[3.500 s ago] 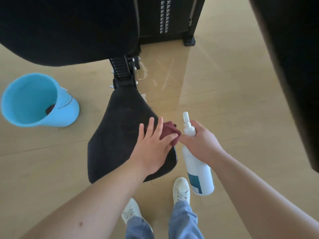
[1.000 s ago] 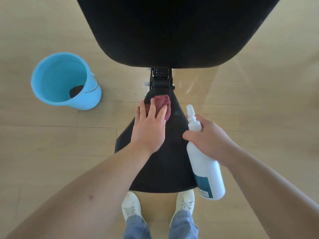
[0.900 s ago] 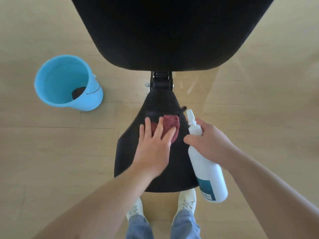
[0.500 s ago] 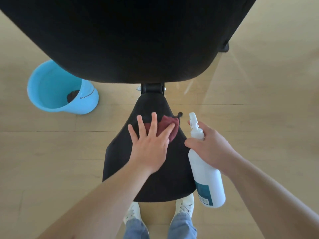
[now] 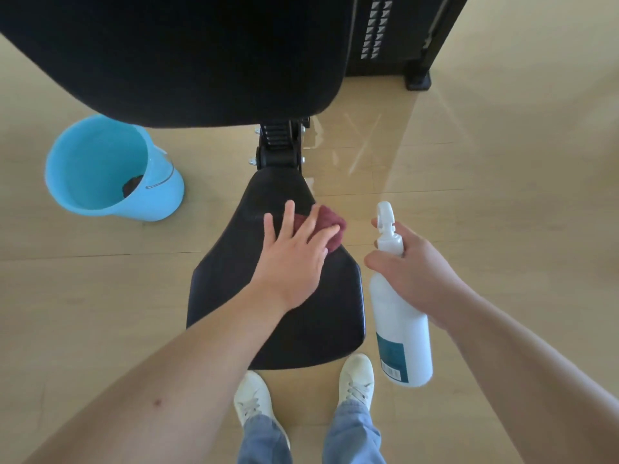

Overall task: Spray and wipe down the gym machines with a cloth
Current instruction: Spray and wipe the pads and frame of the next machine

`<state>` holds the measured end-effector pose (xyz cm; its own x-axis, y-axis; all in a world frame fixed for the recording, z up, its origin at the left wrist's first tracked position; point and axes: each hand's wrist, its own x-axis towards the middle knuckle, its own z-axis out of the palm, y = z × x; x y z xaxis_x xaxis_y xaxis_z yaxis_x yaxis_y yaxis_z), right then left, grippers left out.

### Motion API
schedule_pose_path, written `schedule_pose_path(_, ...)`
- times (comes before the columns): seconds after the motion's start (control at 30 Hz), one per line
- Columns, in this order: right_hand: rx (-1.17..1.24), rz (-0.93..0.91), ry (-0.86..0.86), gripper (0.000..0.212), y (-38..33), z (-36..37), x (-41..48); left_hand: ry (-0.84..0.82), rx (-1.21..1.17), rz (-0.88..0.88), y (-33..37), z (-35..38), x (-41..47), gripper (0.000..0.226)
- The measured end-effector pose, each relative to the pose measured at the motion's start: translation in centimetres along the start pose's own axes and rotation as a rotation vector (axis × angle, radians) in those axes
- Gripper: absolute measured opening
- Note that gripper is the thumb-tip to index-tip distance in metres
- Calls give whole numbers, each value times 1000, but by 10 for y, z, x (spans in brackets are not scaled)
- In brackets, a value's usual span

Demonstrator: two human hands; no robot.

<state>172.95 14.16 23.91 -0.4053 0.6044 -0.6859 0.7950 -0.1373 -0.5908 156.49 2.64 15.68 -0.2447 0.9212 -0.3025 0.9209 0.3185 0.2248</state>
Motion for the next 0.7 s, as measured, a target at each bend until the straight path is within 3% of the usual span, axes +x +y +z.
schedule_pose_path(0.13, -4, -12, 4, 32, 7, 0, -15, -90, 49, 192, 41, 19, -59, 56)
schedule_pose_path(0.27, -36, -11, -14, 33, 7, 5, -27, -127, 111, 309, 39, 17, -75, 56)
schedule_pose_path(0.33, -38, -16, -24, 30, 6, 10, -30, -135, 106, 267, 26, 9, -64, 49)
schedule_pose_path(0.53, -90, -27, -43, 35, 3, 22, -35, -133, 67, -135, -32, -14, -2, 52)
schedule_pose_path(0.63, -95, -38, -35, 36, 3, 24, -36, -91, 133, -118, -34, -13, -1, 53)
schedule_pose_path(0.7, -87, -40, -29, 32, 3, 25, -38, -51, 132, -9, -24, -9, -22, 50)
